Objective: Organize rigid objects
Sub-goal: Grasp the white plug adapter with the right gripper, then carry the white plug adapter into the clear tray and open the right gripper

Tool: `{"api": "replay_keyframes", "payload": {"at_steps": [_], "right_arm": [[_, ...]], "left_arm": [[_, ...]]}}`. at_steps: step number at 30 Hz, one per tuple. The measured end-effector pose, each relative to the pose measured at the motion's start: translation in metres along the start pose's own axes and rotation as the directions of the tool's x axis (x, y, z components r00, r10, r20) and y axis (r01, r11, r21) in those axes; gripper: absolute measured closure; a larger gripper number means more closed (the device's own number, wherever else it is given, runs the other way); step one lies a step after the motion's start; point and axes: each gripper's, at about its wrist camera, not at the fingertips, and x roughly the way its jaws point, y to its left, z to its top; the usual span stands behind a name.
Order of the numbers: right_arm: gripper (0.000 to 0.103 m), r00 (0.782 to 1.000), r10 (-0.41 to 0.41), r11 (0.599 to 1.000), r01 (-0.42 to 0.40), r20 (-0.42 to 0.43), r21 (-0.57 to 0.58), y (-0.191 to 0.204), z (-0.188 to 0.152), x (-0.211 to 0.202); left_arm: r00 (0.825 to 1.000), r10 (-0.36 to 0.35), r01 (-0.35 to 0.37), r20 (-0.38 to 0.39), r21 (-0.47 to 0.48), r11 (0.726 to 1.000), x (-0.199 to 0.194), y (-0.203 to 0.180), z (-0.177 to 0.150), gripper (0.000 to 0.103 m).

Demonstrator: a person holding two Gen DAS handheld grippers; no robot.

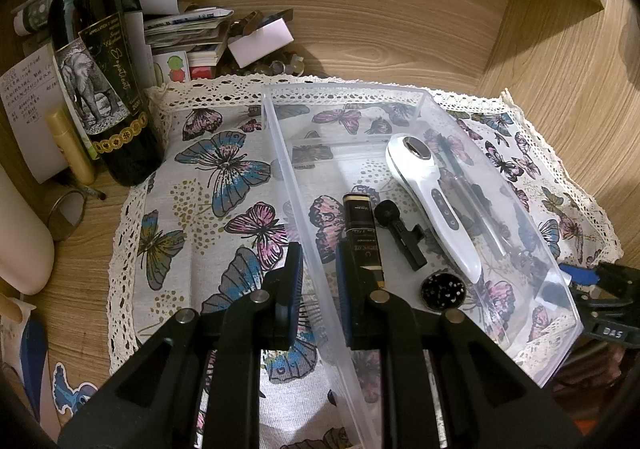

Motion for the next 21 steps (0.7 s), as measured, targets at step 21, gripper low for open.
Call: {"api": "replay_keyframes", "payload": {"at_steps": [21], "right_arm": [[0.067,0.973,-0.002,0.997,0.019,0.232,-0.071,0.016,0.057,-0.045]], "left_arm": [[1.000,0.000,0.000,0.000,0.000,1.000,0.000,0.000,0.000,0.086]]}}
